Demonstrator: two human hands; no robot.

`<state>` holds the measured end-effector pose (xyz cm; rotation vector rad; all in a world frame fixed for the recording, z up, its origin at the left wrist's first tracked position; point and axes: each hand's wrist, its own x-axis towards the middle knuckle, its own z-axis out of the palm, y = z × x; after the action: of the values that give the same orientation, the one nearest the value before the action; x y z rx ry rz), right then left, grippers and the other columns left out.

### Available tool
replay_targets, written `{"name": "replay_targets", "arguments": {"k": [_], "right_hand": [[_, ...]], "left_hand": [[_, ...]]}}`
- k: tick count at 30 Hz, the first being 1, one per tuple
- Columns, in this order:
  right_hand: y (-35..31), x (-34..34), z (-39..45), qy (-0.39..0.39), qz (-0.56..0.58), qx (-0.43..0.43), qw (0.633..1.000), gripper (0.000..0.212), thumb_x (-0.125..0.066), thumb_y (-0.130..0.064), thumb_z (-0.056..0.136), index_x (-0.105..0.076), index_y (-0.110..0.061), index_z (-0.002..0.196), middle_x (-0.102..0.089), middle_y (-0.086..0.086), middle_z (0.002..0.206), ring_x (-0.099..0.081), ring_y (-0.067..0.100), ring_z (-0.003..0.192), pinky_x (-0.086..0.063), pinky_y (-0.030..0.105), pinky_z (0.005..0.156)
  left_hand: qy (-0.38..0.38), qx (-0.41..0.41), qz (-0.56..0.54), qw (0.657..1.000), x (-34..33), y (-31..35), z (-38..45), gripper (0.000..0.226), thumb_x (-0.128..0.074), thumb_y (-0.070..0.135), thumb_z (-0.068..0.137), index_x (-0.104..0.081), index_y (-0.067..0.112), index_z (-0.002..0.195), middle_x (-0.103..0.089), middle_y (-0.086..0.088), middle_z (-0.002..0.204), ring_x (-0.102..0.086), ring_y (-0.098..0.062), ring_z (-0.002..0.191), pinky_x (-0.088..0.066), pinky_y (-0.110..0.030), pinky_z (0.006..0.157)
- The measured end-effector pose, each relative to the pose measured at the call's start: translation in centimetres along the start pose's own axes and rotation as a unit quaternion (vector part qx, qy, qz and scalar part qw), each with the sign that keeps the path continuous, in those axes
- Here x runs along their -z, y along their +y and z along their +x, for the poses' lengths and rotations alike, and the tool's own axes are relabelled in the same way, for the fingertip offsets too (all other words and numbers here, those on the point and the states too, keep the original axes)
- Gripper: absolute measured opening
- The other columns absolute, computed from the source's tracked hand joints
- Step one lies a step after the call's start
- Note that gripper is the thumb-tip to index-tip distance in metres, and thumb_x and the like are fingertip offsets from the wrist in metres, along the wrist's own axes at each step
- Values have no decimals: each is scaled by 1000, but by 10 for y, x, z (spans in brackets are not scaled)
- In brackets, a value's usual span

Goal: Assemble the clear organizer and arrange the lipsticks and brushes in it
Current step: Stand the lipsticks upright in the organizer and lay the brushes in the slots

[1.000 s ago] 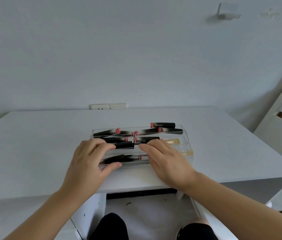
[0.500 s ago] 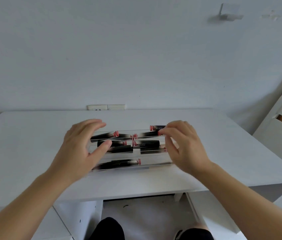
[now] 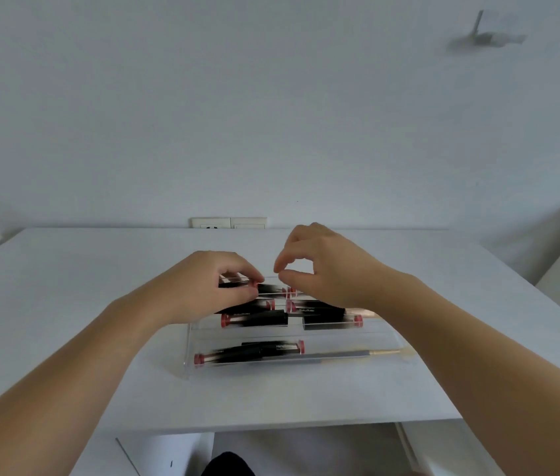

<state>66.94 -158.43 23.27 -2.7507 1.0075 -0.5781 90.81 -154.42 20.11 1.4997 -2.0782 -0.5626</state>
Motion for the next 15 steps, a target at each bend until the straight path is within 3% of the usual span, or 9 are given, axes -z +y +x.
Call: {"name": "replay_targets", "arguments": {"k": [5,10,12,15], "right_hand": [[2,-6,11,-70,-46,-13,996,18,-61,-50,91,-72,-37,97,-54,-17,105,-45,7,106,-42,35,95],[6,-2,21,-103,-43,-12,994,13,-63,-48,93,-72,-38,95,-54,-21,97,-43,-6,97,-39,26,84],[6,2,25,-127,-52,-13,990,15,-64,-50,91,-73,-38,94,-55,-22,95,-41,-12,97,-35,20,78],[4,6,32,-168,-73,-20,983,17,-65,-55,88,-73,-41,91,-58,-20,94,-46,-6,98,-41,25,80]], "left_hand": [[23,-13,-91,996,2,-8,-1,9,-72,39,94,-73,45,101,-75,23,102,-71,0,96,-57,-31,88],[100,-48,-193,975,-7,-21,-9,10,-64,32,100,-65,41,106,-78,10,104,-75,-14,93,-56,-42,91],[129,-62,-229,963,-13,-23,-11,8,-61,38,99,-63,38,107,-78,7,103,-76,-18,92,-56,-40,88],[166,-71,-274,945,-16,-25,-11,11,-56,40,97,-60,38,107,-78,3,105,-75,-23,95,-56,-35,82]]}}
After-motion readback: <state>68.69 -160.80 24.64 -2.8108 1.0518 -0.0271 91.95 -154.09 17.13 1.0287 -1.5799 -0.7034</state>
